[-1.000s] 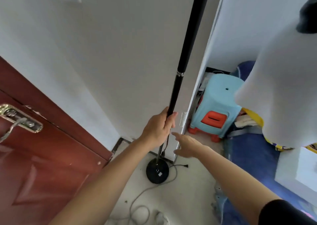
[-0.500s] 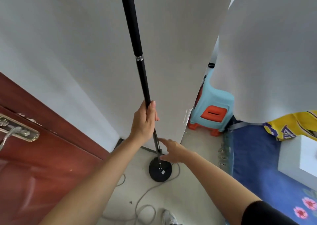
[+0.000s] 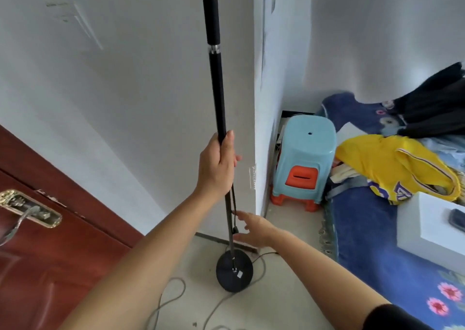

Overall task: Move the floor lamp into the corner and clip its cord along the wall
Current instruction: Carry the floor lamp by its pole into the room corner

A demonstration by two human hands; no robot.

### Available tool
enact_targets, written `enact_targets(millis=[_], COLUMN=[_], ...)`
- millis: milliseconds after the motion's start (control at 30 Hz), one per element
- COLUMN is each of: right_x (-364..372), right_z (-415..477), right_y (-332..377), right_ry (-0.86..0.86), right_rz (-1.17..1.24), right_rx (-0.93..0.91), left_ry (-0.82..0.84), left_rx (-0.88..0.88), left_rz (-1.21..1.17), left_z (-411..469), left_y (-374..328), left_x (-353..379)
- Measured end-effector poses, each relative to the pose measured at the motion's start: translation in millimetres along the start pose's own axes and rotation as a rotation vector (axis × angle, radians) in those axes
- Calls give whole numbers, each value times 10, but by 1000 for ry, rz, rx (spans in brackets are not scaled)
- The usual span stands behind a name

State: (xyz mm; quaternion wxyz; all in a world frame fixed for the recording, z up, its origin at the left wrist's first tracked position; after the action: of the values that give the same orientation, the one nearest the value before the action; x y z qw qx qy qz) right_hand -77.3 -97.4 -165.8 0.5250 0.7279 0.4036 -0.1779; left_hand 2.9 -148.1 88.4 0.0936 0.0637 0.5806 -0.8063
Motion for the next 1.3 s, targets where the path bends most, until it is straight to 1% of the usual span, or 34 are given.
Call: enact_targets(millis=[100, 200, 300, 367, 533, 667, 867, 1000, 1067, 1167, 1300], right_x=[-99, -244, -367, -392, -323, -231, -89, 94, 234, 469, 683], right_z=[-211, -490, -810, -1011, -1490, -1797, -2234, -2537, -2688, -2991, -3609], right_y=[-36, -48, -116, -230, -596, -847, -1226, -1479, -1588, -1733, -1860], right_ry=[-19, -53, -78, -78, -86, -145, -328, -418, -452, -524, -625], right_rz=[64, 65, 34, 22, 104, 171, 238, 256, 266, 278, 331], right_rx=[4, -25, -45, -41, 14, 74, 247, 431, 527, 653, 786], left_ry=[-49, -63, -42, 3, 122, 224, 469, 769, 890, 1014, 1161], left_rx=[64, 124, 190, 239, 207, 171, 168, 274, 322, 374, 442], left_rz=[-46, -63, -72, -77, -130, -182, -251, -221, -192, -219, -297], left_z=[-56, -232, -504, -697, -1077, -1344, -1656, -1894, -2056, -2373, -3014], left_y=[-570, -1126, -1622, -1878, -2124, -2157, -2097, -1983, -1882, -1826, -2012], left_x=[43, 140, 307, 455, 840, 1088, 1408, 1570, 1616, 1707, 1897])
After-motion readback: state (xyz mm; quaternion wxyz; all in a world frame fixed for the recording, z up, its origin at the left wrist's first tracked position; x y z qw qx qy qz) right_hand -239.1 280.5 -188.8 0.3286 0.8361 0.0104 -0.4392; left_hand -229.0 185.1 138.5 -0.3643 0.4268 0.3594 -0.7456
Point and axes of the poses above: each hand's wrist, its own z-axis towards the middle knuckle, its own x-axis out of the palm, y = z × x, the point moved 10 cm from there along z, towards the middle knuckle, and after that the axes turned 6 degrees about -y, right-handed, at the moved point
